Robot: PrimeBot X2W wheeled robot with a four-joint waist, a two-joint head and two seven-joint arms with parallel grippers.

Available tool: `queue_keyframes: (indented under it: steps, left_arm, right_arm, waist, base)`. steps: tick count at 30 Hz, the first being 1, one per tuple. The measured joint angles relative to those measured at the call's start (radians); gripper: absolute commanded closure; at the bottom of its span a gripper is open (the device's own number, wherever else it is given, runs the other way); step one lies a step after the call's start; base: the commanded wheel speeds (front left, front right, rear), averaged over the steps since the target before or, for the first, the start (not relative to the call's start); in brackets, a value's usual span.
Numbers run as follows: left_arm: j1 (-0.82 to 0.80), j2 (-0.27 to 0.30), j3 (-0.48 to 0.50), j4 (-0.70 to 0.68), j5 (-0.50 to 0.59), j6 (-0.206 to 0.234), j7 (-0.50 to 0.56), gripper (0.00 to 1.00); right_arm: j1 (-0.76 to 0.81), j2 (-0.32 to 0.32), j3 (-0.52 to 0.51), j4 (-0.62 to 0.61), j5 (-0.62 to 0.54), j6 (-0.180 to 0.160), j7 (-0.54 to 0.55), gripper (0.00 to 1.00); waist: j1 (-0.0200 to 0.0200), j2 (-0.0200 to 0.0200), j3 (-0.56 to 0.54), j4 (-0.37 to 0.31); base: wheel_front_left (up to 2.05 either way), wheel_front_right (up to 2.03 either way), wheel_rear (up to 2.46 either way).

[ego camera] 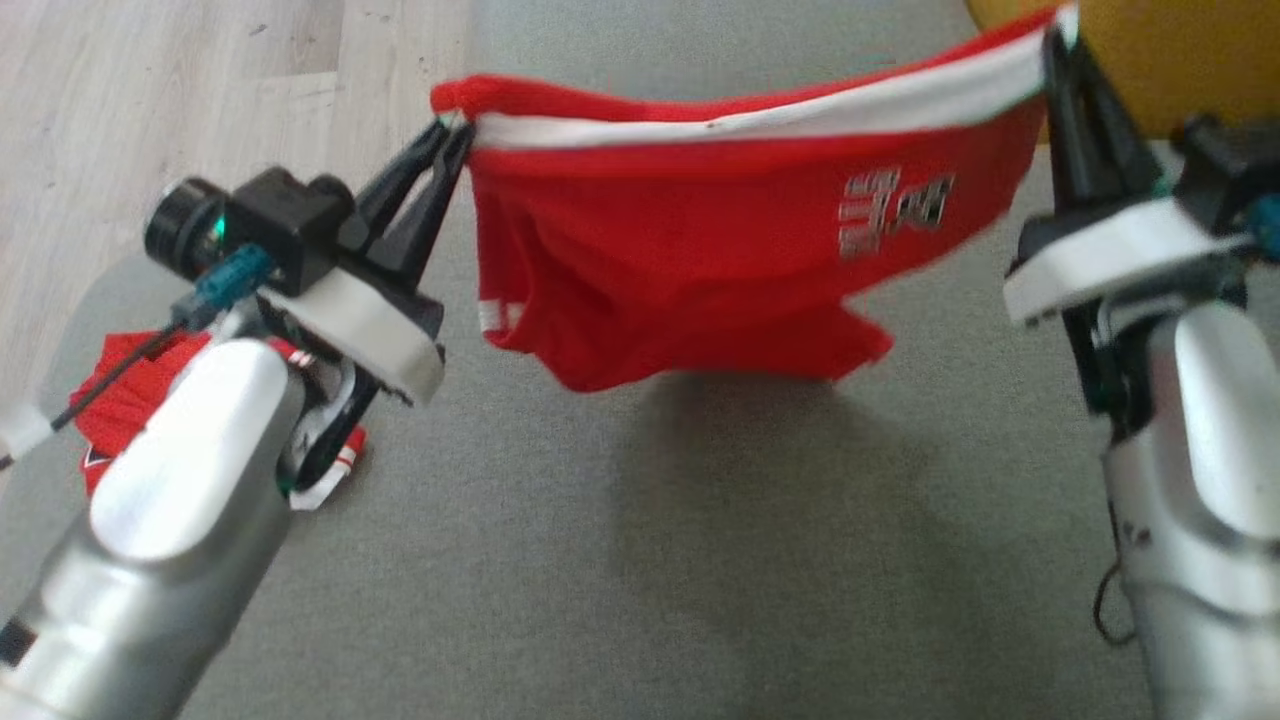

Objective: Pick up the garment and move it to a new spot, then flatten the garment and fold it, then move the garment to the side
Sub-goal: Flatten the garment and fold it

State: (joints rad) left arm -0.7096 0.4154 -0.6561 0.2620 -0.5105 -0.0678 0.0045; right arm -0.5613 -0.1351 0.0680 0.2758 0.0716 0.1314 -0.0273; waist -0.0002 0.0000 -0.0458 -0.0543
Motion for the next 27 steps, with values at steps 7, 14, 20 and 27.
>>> queue_keyframes:
  steps: [7,14,20,27]
  left_arm:
    - [0.126,0.048,-0.014,-0.058,-0.028,0.017,0.058,1.0]
    - [0.035,0.047,-0.004,-0.051,-0.045,0.007,0.097,1.0]
    - [-0.266,0.038,0.021,0.131,-0.031,-0.03,0.109,1.0]
    - [-0.592,-0.027,0.047,0.365,0.028,-0.046,-0.005,1.0]
  right_arm:
    - [0.109,0.002,-0.011,-0.001,0.025,0.0,0.047,1.0]
    - [0.005,-0.002,0.03,0.035,0.049,0.0,0.085,1.0]
    - [-0.334,0.001,0.084,0.218,0.104,0.0,0.08,1.0]
    - [-0.706,0.01,0.056,0.499,0.066,0.0,-0.101,1.0]
  waist:
    - [0.0001,0.0,0.029,0.001]
    - [0.0002,0.0,0.099,-0.005]
    - [0.0005,0.0,0.22,-0.019]
    - [0.0007,-0.0001,0.354,-0.031]
  base:
    - [0.0,0.0,0.0]
    - [0.0,0.0,0.0]
    - [0.0,0.0,0.0]
    - [0.0,0.0,0.0]
